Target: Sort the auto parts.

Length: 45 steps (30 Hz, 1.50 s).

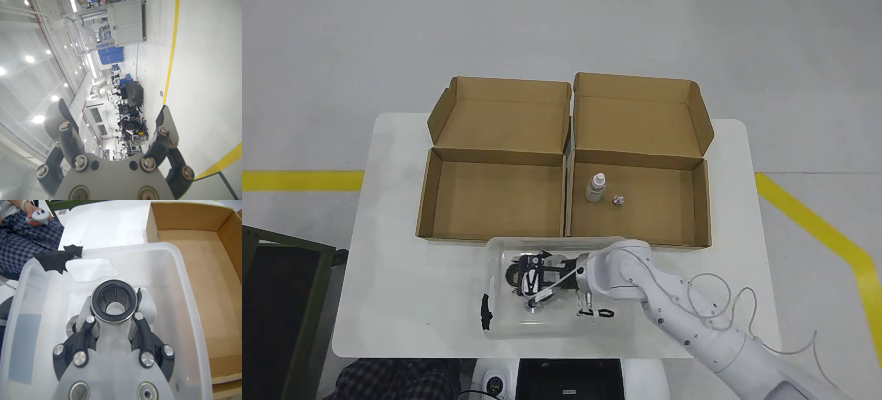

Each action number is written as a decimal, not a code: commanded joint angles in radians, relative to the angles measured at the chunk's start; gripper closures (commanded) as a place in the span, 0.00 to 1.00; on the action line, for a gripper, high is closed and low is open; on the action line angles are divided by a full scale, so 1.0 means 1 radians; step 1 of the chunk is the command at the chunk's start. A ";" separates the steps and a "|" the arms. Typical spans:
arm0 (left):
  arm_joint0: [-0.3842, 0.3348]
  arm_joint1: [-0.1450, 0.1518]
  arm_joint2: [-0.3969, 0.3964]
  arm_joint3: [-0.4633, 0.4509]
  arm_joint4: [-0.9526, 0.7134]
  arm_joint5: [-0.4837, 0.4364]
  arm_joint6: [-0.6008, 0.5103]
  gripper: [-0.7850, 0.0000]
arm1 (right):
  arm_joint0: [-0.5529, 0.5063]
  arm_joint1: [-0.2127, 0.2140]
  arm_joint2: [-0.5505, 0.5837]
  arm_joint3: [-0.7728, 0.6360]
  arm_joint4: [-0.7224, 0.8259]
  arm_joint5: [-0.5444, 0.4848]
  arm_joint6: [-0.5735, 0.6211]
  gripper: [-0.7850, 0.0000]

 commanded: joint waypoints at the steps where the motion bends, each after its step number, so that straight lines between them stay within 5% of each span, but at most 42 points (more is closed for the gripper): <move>1: 0.000 0.000 0.000 0.000 0.000 0.000 0.000 0.00 | -0.008 0.004 0.016 -0.013 0.009 -0.009 -0.009 1.00; 18: 0.000 0.000 0.000 0.000 0.000 0.000 0.000 0.00 | -0.136 0.064 0.223 -0.224 0.110 -0.082 -0.064 1.00; 45: 0.000 0.000 0.000 0.000 0.000 0.000 0.000 0.00 | -0.269 0.115 0.508 -0.280 0.388 -0.111 -0.201 1.00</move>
